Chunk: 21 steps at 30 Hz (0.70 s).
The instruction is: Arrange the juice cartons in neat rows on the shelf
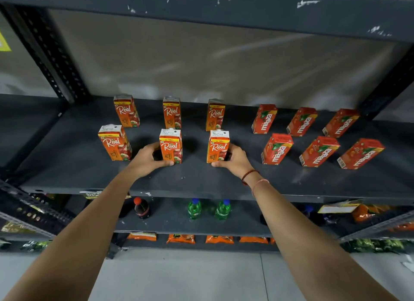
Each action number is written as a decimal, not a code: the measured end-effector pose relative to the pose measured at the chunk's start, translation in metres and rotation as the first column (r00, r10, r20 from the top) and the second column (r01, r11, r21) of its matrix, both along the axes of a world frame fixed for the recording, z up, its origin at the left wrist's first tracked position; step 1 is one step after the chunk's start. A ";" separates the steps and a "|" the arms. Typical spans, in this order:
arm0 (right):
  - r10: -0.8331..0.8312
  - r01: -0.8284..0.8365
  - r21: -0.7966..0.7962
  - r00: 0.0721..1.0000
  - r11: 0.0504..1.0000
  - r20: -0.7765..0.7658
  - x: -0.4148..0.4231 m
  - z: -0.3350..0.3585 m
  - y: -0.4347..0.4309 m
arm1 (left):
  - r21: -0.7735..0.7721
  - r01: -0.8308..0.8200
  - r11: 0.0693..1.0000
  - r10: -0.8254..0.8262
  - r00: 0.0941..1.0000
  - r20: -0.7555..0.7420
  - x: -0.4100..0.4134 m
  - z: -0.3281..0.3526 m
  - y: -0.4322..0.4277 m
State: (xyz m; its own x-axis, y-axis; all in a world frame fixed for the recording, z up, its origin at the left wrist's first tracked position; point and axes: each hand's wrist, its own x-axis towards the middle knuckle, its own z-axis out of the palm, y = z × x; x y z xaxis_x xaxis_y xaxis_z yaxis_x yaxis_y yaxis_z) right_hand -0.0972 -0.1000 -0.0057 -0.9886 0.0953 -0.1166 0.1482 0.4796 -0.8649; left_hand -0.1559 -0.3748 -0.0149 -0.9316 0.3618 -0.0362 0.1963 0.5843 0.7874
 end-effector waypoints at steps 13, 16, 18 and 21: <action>0.014 -0.014 -0.003 1.000 1.000 0.009 0.005 0.005 -0.003 | -0.007 -0.043 0.999 0.043 0.999 -0.004 0.000 0.000 0.000; 0.006 -0.006 0.018 1.000 1.000 -0.002 0.009 0.009 -0.005 | -0.021 -0.073 0.997 0.073 0.997 0.001 0.004 0.001 0.001; -0.021 0.022 0.015 0.999 1.000 -0.025 0.013 0.006 -0.005 | -0.027 -0.115 0.993 0.115 0.993 -0.009 0.007 0.000 0.002; -0.093 0.093 -0.009 0.991 0.996 -0.100 0.026 0.001 -0.007 | 0.009 -0.200 0.980 0.200 0.977 -0.078 0.023 -0.002 0.005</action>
State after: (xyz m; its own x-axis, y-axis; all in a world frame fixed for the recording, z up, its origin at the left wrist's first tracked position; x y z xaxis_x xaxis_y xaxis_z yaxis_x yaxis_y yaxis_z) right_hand -0.0711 -0.1067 -0.0045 -0.9822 0.1872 -0.0177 0.1043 0.4641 -0.8796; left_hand -0.1325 -0.3700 -0.0173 -0.9849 0.1683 0.0396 0.1367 0.6173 0.7748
